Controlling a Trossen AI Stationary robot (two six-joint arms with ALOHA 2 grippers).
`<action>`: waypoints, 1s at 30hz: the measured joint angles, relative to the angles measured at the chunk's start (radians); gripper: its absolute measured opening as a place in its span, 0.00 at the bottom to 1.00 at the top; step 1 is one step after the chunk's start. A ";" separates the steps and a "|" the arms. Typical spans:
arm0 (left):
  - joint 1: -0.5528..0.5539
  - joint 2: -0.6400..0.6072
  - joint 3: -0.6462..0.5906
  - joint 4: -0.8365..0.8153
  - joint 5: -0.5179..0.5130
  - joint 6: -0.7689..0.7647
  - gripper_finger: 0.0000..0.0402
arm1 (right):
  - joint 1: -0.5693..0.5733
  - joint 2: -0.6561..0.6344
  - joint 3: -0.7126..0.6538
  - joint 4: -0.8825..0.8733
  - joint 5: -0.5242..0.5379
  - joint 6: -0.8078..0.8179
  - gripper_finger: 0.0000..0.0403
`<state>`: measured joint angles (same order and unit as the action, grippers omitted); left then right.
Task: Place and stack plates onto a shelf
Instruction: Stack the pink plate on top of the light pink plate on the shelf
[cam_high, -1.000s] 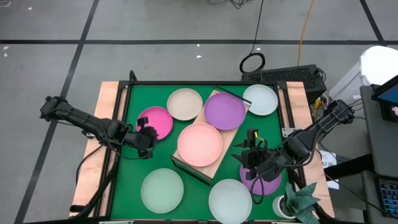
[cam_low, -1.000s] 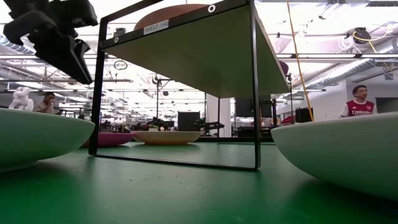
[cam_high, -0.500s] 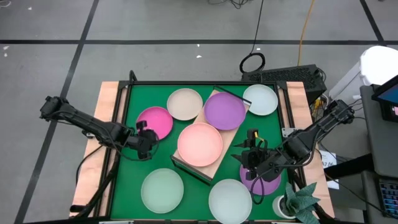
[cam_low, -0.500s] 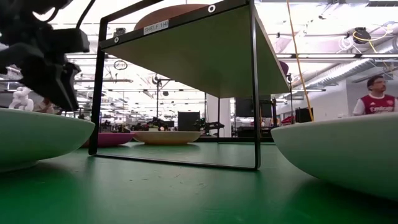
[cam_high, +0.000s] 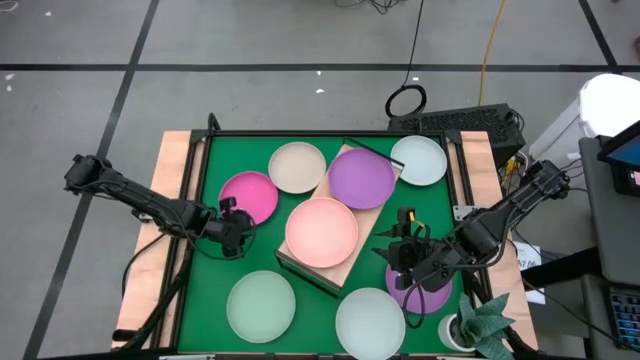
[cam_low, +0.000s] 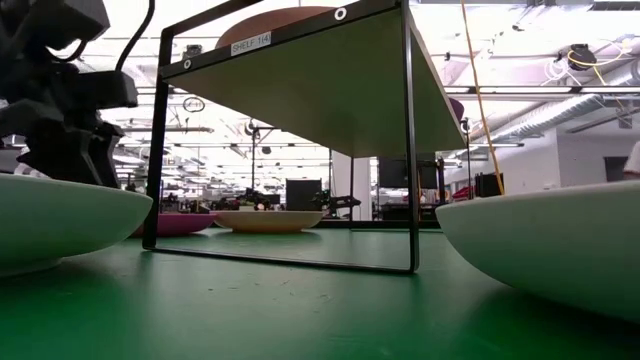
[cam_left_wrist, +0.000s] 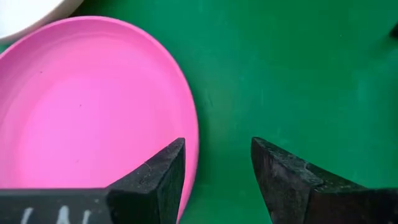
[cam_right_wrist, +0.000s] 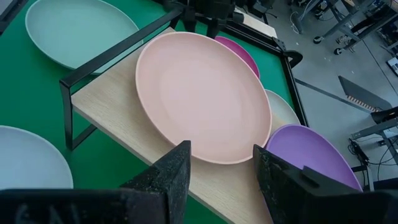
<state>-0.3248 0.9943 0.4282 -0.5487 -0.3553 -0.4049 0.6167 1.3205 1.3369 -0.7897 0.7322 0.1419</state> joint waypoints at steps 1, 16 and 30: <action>0.000 0.000 -0.004 0.008 -0.001 -0.001 0.47 | 0.000 0.000 0.000 0.000 0.000 0.000 0.39; 0.000 0.200 -0.011 0.086 -0.047 -0.013 0.47 | 0.000 0.000 0.000 0.000 0.000 0.000 0.39; 0.000 0.264 -0.011 0.151 -0.117 0.071 0.14 | -0.002 0.000 0.000 0.004 0.001 -0.004 0.39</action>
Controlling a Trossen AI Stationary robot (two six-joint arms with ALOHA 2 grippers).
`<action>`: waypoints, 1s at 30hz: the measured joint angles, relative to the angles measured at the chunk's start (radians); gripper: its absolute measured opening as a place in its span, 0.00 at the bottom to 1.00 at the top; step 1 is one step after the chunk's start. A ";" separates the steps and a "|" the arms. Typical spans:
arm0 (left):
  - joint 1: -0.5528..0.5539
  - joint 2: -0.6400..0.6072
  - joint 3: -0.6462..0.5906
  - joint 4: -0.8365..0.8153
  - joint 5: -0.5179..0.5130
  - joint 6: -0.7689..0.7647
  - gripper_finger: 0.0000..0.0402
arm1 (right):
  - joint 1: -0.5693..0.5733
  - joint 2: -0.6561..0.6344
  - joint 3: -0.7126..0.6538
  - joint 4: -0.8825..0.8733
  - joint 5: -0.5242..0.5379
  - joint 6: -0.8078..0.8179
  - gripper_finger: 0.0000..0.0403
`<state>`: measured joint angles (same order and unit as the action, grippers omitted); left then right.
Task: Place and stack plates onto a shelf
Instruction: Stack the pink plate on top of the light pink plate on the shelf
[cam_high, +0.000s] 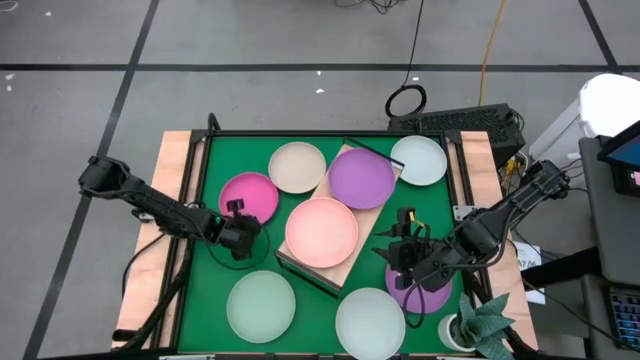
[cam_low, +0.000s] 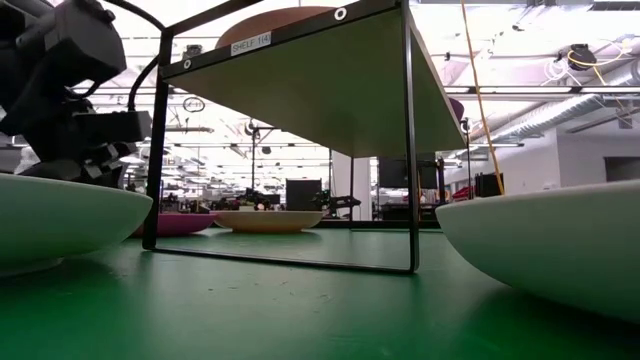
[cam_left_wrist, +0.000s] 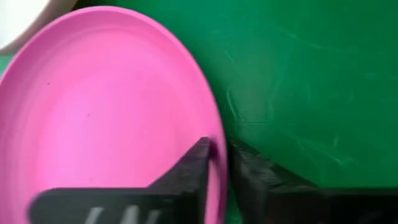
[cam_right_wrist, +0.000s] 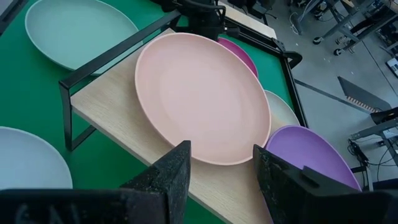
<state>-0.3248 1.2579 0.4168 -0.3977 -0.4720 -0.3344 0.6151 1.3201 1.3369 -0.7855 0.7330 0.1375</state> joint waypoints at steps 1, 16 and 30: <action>0.000 0.000 0.000 0.000 -0.001 0.004 0.10 | 0.000 0.000 0.000 0.000 0.000 0.000 0.39; -0.001 0.000 0.170 -0.166 -0.018 0.067 0.03 | 0.000 0.000 0.000 0.000 0.000 0.000 0.39; -0.001 -0.001 0.356 -0.322 -0.106 0.174 0.03 | 0.000 0.000 0.000 -0.020 -0.001 0.034 0.39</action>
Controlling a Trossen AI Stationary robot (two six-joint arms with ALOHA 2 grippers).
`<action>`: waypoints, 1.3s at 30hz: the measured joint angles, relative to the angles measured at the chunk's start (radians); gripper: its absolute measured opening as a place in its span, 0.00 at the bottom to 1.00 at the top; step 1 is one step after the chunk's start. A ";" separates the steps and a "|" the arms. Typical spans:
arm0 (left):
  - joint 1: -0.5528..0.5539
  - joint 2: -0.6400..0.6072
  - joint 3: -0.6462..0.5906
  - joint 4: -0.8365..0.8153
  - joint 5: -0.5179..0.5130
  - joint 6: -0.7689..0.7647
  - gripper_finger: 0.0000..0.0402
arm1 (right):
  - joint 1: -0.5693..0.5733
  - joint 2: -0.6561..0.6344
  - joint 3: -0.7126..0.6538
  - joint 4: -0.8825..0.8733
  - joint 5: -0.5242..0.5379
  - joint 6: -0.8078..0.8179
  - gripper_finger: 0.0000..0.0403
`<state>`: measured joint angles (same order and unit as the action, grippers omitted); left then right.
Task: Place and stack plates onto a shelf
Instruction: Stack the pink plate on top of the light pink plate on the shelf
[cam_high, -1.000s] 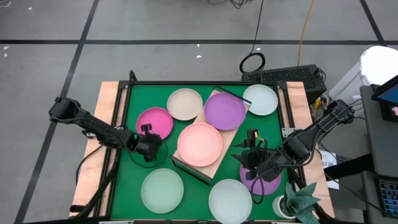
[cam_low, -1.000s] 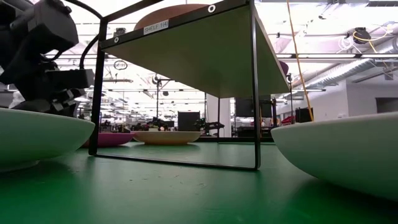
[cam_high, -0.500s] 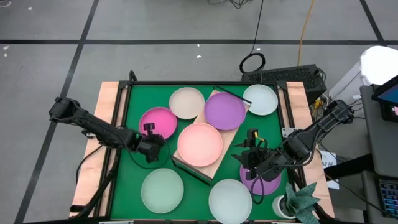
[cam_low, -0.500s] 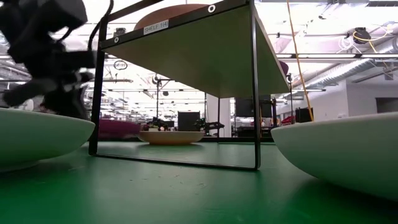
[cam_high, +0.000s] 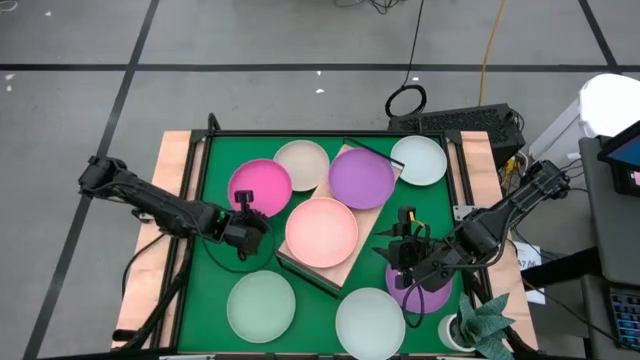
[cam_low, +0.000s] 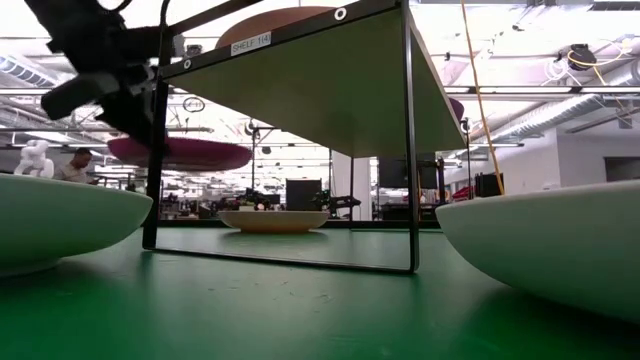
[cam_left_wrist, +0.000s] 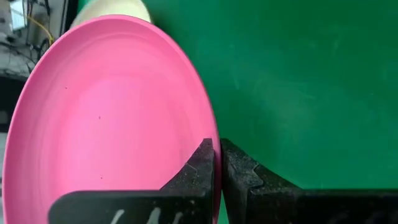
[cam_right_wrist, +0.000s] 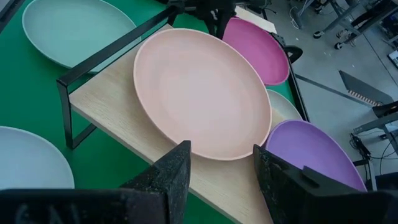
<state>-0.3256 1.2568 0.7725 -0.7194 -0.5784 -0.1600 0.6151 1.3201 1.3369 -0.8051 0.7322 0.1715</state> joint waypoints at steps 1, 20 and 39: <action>0.000 0.000 0.009 -0.004 -0.006 0.010 0.03 | 0.000 0.000 0.000 0.000 0.000 0.000 0.39; 0.063 -0.001 0.242 -0.152 -0.053 0.195 0.04 | 0.002 0.000 0.000 -0.013 -0.004 0.010 0.39; 0.059 -0.001 0.354 -0.107 -0.058 0.323 0.05 | -0.007 0.000 0.000 -0.354 0.002 0.390 0.39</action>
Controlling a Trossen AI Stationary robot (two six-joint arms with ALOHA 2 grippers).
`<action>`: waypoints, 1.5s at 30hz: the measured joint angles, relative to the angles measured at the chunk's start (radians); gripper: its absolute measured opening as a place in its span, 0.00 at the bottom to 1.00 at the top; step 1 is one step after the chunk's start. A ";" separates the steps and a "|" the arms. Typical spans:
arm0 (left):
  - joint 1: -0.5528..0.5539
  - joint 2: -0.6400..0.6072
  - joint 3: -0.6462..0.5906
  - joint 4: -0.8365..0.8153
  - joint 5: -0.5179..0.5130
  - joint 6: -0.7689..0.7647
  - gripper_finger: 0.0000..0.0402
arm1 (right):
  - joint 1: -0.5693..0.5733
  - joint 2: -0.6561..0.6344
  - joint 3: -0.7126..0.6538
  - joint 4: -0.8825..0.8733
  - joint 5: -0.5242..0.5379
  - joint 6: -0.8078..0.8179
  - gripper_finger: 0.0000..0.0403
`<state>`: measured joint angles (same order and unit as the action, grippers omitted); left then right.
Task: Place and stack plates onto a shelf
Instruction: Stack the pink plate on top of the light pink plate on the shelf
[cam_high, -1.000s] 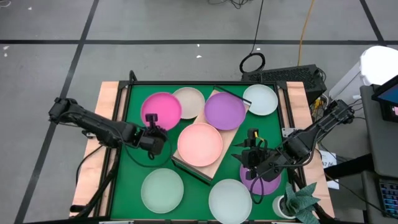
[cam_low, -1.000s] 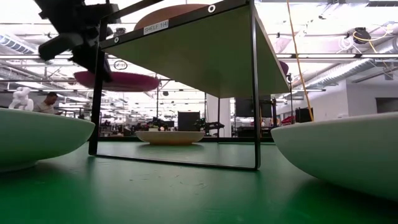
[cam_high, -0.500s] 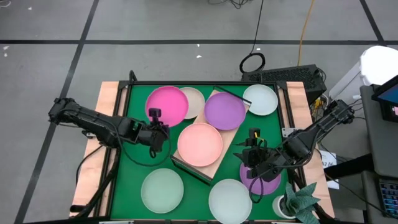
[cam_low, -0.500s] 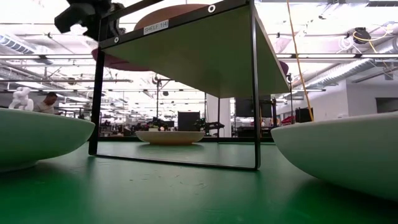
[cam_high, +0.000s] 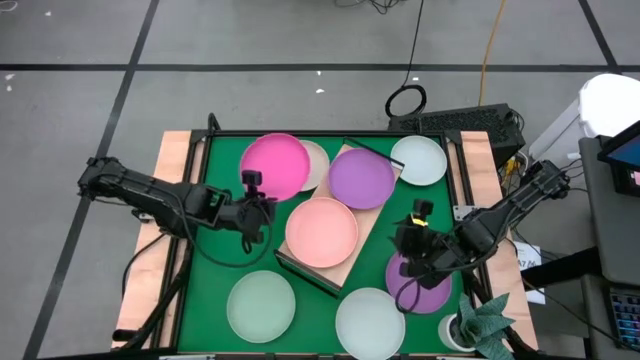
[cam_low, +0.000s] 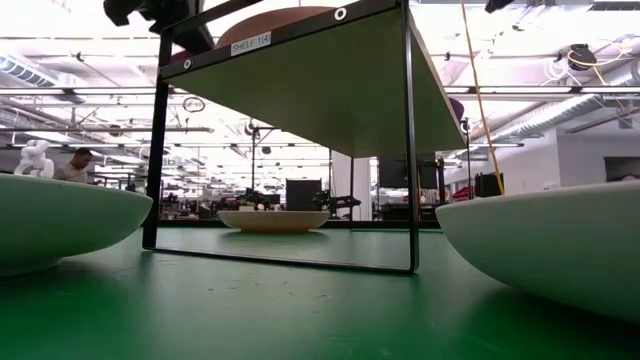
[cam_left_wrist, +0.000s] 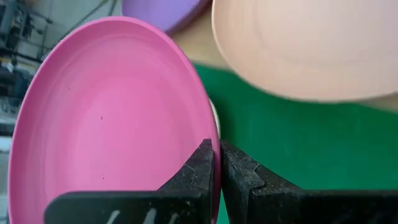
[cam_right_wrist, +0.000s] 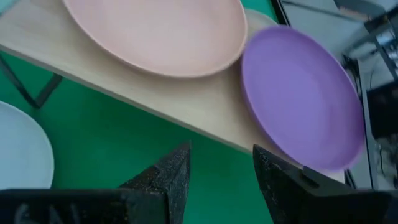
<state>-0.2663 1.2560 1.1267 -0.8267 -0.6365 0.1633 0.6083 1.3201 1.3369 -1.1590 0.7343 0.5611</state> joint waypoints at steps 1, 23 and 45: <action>-0.003 0.000 0.003 0.014 0.002 0.015 0.05 | 0.000 0.000 0.000 -0.016 0.001 0.020 0.39; -0.090 0.001 0.024 0.232 0.101 0.129 0.05 | -0.048 0.001 -0.108 -0.161 0.035 0.215 0.39; -0.162 0.109 0.024 0.435 0.427 0.273 0.05 | -0.066 0.000 -0.108 -0.171 0.017 0.215 0.39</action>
<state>-0.4282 1.3650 1.1507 -0.3917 -0.2092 0.4362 0.5419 1.3201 1.2285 -1.3300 0.7512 0.7761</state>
